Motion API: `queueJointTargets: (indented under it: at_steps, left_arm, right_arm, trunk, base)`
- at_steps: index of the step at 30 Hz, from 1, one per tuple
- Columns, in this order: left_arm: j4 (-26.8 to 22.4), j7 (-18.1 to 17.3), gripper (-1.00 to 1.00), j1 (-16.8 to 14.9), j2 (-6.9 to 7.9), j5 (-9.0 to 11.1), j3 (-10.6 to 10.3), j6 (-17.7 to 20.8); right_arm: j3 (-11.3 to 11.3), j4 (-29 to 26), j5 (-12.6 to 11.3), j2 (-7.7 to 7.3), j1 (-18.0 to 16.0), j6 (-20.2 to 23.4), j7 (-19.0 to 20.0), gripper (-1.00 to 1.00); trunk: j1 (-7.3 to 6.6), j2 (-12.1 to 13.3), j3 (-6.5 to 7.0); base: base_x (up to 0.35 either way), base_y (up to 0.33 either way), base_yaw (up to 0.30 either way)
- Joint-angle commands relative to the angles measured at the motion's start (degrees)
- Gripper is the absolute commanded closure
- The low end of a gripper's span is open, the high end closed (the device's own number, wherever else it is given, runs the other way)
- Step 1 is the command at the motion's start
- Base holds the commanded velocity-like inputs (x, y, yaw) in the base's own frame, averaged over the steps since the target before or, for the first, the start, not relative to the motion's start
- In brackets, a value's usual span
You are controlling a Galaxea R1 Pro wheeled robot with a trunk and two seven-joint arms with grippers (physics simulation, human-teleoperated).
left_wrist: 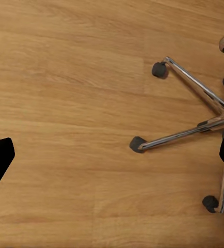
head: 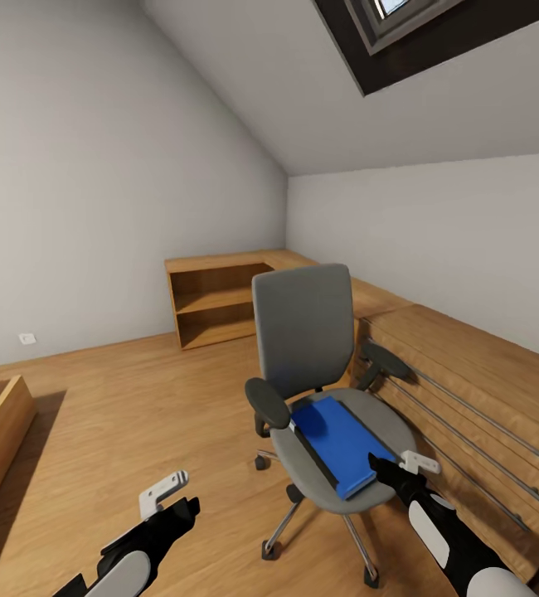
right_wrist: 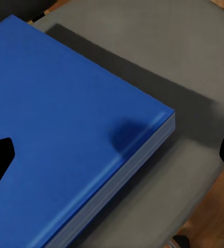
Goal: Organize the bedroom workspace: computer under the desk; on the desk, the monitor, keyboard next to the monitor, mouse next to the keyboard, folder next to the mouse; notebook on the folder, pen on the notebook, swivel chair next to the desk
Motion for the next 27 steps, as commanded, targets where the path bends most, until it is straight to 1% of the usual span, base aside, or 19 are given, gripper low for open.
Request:
queueJointTargets:
  at_steps: [1, 8, 18, 27]
  left_arm:
    - [-0.07, 0.3, -1.0, -0.07, 0.03, -0.01, -0.09, 0.46]
    - [-0.07, 0.35, -1.0, -0.07, 0.07, 0.0, -0.17, 0.41]
    - [-0.07, 0.36, -1.0, -0.07, 0.11, 0.0, -0.2, 0.39]
    - [-0.07, 0.42, -1.0, -0.07, 0.11, -0.04, -0.22, 0.39]
  right_arm:
    - [0.31, -0.02, -0.54, -0.08, -0.03, -0.02, -0.01, -1.0]
    - [0.32, -0.03, -0.54, -0.08, -0.03, -0.02, -0.01, -1.0]
    - [0.32, -0.03, -0.54, -0.09, -0.03, -0.02, -0.01, -1.0]
    - [0.33, -0.03, -0.54, -0.07, -0.03, -0.02, -0.01, -1.0]
  trunk:
    - [-0.01, -0.03, -0.06]
    - [-0.01, -0.03, -0.06]
    - [-0.01, -0.03, -0.06]
    - [-0.01, -0.03, -0.06]
  base:
    - [0.0, 0.0, 0.0]
    - [0.026, 0.0, 0.0]
    - [0.225, 0.0, 0.0]
    - [0.077, 0.0, 0.0]
